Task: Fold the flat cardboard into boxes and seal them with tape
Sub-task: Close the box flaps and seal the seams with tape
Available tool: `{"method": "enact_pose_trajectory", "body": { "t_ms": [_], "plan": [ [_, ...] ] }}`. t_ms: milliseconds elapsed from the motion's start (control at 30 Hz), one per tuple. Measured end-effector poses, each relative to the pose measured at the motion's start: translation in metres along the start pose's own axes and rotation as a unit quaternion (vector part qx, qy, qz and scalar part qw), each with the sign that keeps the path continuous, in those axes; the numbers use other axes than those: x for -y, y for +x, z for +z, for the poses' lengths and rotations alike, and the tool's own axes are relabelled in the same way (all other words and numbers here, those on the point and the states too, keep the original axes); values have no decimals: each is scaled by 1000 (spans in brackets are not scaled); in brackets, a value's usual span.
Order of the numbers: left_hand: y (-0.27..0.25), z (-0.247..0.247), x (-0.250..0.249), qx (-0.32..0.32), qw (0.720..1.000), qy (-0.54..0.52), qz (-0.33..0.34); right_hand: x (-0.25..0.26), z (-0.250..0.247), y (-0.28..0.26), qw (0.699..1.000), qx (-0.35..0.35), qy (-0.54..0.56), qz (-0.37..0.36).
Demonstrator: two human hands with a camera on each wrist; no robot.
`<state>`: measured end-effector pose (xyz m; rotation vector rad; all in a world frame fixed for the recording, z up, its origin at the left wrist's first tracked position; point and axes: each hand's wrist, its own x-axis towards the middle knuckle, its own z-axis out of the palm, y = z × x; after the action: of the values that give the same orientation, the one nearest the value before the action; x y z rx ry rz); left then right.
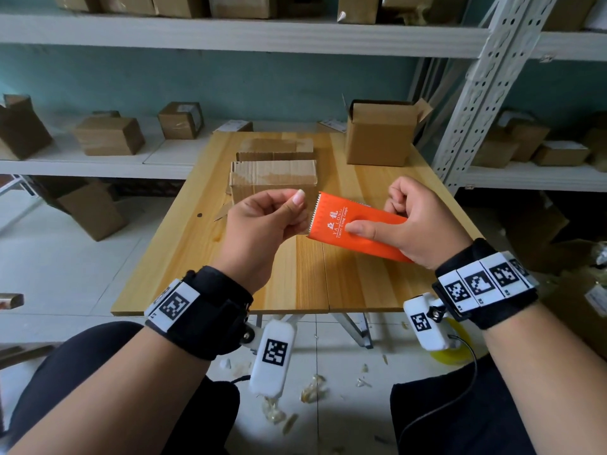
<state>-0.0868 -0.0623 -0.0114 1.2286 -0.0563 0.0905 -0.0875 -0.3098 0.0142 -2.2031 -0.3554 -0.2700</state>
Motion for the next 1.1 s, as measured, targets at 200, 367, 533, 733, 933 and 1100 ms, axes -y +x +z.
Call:
{"method": "enact_pose_trajectory", "body": {
  "t_ms": [200,367,533,733,933,1100],
  "plan": [
    [-1,-13,-16,-8,1000,-8,10,-5,-11,-3,1000,-8,16,-4],
    [0,-29,-22,-9,1000,3,5,-13,-21,-4,1000,-17,12,0],
    [-1,-35,-22,-28,999,26,13,-15,-22,-7,1000,-10,14,-4],
    [6,-57,-31,-89,995,33,43,-19,-30,-10,1000,-18,0,0],
    [11,-75,-39,-142,986,58,70,-22,-33,-11,1000,2,18,25],
    [12,-91,-48,-155,982,53,93,-26,-42,-12,999,-17,-1,34]
  ]
}}
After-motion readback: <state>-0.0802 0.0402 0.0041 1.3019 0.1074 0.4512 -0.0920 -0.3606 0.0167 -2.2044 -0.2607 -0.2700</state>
